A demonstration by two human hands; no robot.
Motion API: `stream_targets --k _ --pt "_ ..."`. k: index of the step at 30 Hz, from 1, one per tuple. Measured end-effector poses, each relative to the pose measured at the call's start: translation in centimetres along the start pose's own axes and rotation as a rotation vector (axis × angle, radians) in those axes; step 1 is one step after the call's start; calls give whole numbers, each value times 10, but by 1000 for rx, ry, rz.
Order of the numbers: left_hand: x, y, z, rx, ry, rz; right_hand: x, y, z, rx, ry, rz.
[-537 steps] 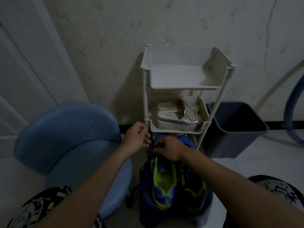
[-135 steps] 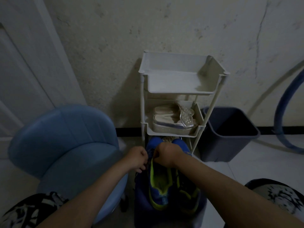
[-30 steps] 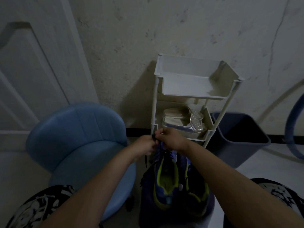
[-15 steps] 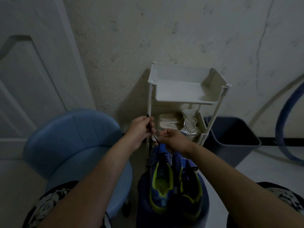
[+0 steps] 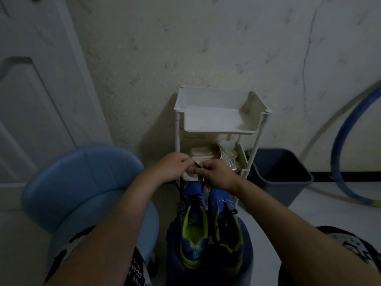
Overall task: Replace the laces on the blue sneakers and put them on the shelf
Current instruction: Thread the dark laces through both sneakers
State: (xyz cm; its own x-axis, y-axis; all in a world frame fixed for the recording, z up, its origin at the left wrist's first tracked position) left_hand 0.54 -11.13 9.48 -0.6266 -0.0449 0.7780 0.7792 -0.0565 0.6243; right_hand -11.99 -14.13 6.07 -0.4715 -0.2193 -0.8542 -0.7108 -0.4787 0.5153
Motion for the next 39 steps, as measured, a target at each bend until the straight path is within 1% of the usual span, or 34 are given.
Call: stream_targets --k 3,5,8,13,15,17,19,20,23,25,26,27,30,33,36,39 --pt "-12 11 -1 30 56 -62 9 5 5 -43 -66 -25" --pt "-20 12 -1 10 110 -97 14 8 10 -63 -89 -13" --pt "-28 2 2 -74 190 -156 18 10 15 -85 -83 94" --pt "-53 6 -3 -50 347 -206 26 15 21 -106 -88 198" --pt "-62 7 -5 -37 394 -297 28 14 22 -107 -80 227" --pt "-67 5 -3 -20 427 -371 30 14 21 -73 -76 281" --pt "-65 -6 -6 -73 383 -398 32 11 19 -61 -84 336" --pt "-61 -15 -8 -97 330 -361 32 8 18 -76 -94 356" --pt "-31 -45 -10 -163 136 -130 31 -7 16 -143 -109 405" --pt "-15 -63 -8 -220 61 -56 31 -13 12 -157 -106 431" --pt "-11 -70 -6 -250 50 -58 33 -15 10 -158 -114 446" --pt "-11 -75 -4 -273 51 -63 34 -16 9 -158 -118 455" --pt "-26 -79 -3 -302 156 -77 39 -16 6 -144 -136 459" --pt "-38 -74 -9 -248 229 -103 44 -16 5 -111 -149 467" --pt "-47 -73 -10 -240 260 -206 49 -18 3 -83 -156 522" --pt "-62 -72 -11 -209 314 -200 54 -20 1 -79 -169 522"
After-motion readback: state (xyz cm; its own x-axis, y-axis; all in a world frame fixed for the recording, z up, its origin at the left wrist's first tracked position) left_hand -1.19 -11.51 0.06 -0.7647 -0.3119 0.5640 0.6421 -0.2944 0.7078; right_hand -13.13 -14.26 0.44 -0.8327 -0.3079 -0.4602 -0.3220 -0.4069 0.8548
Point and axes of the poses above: each hand's wrist, its own z-axis away from the middle knuckle, its own y-axis out of the back of the hand, x = y × z, the point moved 9 cm from there along -z, towards the middle knuckle, and after that the axes turned 7 degrees about z, right-handed, at the moved point
